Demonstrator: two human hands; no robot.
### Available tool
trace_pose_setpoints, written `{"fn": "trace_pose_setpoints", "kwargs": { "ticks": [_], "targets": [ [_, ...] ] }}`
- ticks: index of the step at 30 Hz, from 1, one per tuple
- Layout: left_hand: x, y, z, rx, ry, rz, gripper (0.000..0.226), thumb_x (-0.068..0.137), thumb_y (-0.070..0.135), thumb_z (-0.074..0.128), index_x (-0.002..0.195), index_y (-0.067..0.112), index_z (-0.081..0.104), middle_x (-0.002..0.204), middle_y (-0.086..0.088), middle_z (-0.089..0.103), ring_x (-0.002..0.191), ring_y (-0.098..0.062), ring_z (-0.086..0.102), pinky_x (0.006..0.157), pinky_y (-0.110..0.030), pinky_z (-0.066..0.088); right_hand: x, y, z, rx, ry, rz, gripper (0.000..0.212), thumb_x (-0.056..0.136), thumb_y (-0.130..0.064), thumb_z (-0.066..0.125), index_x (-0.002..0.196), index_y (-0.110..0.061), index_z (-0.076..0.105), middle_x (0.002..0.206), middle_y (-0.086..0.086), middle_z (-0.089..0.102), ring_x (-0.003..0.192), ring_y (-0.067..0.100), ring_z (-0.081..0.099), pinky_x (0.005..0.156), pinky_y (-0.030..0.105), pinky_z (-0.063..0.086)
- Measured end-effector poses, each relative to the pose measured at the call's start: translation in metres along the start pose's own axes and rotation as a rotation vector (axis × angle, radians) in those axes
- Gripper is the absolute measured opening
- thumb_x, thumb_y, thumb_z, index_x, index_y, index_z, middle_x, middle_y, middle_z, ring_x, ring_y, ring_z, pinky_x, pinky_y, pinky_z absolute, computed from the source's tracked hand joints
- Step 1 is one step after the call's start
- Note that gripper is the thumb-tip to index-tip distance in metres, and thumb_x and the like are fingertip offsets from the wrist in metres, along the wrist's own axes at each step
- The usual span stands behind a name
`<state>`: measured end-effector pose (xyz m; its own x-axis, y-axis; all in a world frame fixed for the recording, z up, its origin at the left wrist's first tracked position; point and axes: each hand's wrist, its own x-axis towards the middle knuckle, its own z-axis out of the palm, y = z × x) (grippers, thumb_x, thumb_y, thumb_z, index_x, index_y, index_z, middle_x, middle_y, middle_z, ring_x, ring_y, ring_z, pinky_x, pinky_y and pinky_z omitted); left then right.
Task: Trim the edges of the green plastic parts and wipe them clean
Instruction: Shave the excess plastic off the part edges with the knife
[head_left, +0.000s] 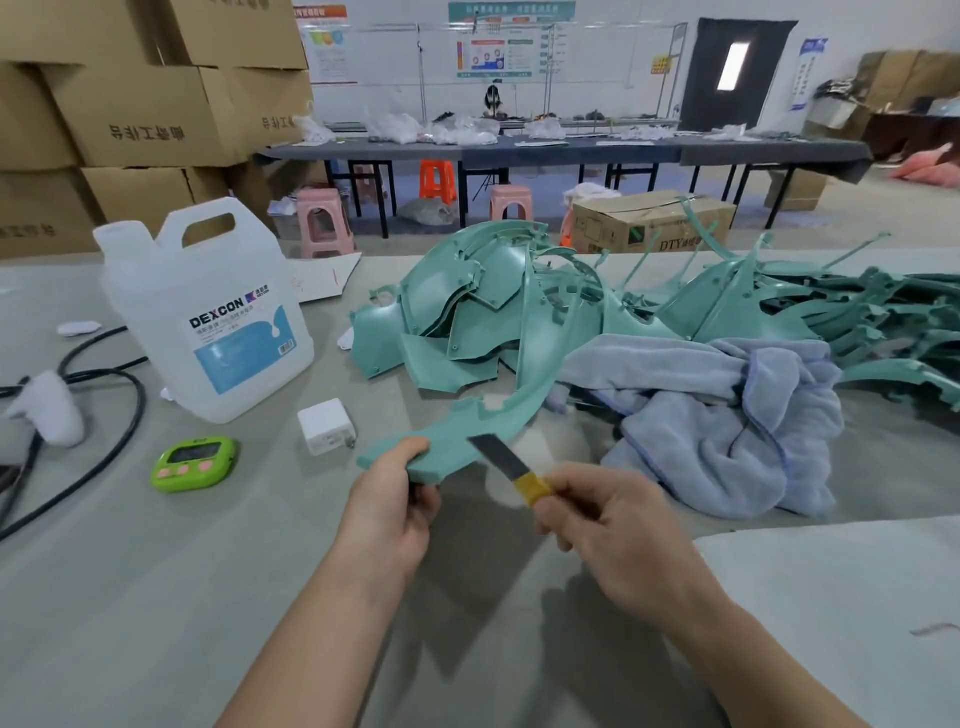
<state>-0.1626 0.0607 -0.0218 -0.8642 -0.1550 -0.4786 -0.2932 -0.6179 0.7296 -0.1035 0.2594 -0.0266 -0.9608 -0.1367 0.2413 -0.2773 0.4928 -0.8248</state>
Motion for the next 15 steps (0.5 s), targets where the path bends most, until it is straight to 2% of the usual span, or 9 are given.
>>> {"fn": "trace_pose_setpoints", "kwargs": {
  "ticks": [2, 4, 7, 9, 11, 15],
  "targets": [
    [-0.001, 0.000, -0.001, 0.013, -0.027, -0.019, 0.002, 0.092, 0.009, 0.066, 0.093, 0.008, 0.064, 0.067, -0.004, 0.068, 0.038, -0.006, 0.053, 0.031, -0.012, 0.037, -0.003, -0.003, 0.009, 0.008, -0.043, -0.010, 0.014, 0.095, -0.021, 0.069, 0.081, -0.024, 0.070, 0.069, 0.002, 0.065, 0.062, 0.017, 0.057, 0.060, 0.026, 0.046],
    [-0.004, -0.001, 0.000, 0.009, -0.046, -0.051, 0.003, 0.092, 0.010, 0.066, 0.091, 0.007, 0.064, 0.065, -0.005, 0.067, 0.036, -0.007, 0.051, 0.030, -0.013, 0.037, -0.003, -0.003, 0.013, 0.019, -0.074, -0.004, 0.014, 0.095, -0.022, 0.069, 0.081, -0.023, 0.070, 0.070, 0.003, 0.065, 0.067, 0.022, 0.058, 0.063, 0.029, 0.047],
    [-0.005, -0.002, 0.002, -0.030, -0.083, -0.122, 0.008, 0.093, 0.011, 0.064, 0.087, 0.006, 0.062, 0.055, -0.004, 0.062, 0.034, -0.007, 0.050, 0.029, -0.012, 0.037, -0.002, 0.000, 0.014, -0.040, -0.056, -0.010, 0.015, 0.096, -0.025, 0.068, 0.080, -0.023, 0.068, 0.068, 0.001, 0.062, 0.064, 0.018, 0.055, 0.061, 0.027, 0.044],
    [-0.006, -0.002, 0.002, -0.037, -0.108, -0.148, 0.008, 0.094, 0.011, 0.063, 0.089, 0.005, 0.061, 0.055, -0.005, 0.060, 0.034, -0.006, 0.050, 0.030, -0.011, 0.038, 0.000, 0.002, 0.015, -0.081, -0.019, 0.008, 0.017, 0.096, -0.029, 0.067, 0.080, -0.024, 0.067, 0.067, -0.002, 0.061, 0.061, 0.011, 0.052, 0.060, 0.027, 0.043],
    [-0.005, -0.002, 0.000, -0.038, -0.119, -0.161, 0.006, 0.095, 0.011, 0.062, 0.092, 0.005, 0.061, 0.056, -0.005, 0.058, 0.035, -0.006, 0.051, 0.031, -0.010, 0.039, 0.006, 0.007, 0.013, -0.157, 0.100, 0.062, 0.022, 0.095, -0.031, 0.067, 0.074, -0.025, 0.064, 0.063, -0.006, 0.060, 0.057, 0.005, 0.050, 0.057, 0.023, 0.040],
    [-0.002, 0.000, 0.000, -0.055, -0.112, -0.151, 0.005, 0.095, 0.010, 0.061, 0.093, 0.006, 0.060, 0.062, -0.005, 0.055, 0.036, -0.005, 0.051, 0.032, -0.009, 0.039, 0.020, 0.020, -0.014, -0.197, 0.500, 0.196, 0.028, 0.095, -0.022, 0.067, 0.067, -0.022, 0.065, 0.063, -0.009, 0.067, 0.060, 0.008, 0.060, 0.056, 0.022, 0.041]
  ]
}}
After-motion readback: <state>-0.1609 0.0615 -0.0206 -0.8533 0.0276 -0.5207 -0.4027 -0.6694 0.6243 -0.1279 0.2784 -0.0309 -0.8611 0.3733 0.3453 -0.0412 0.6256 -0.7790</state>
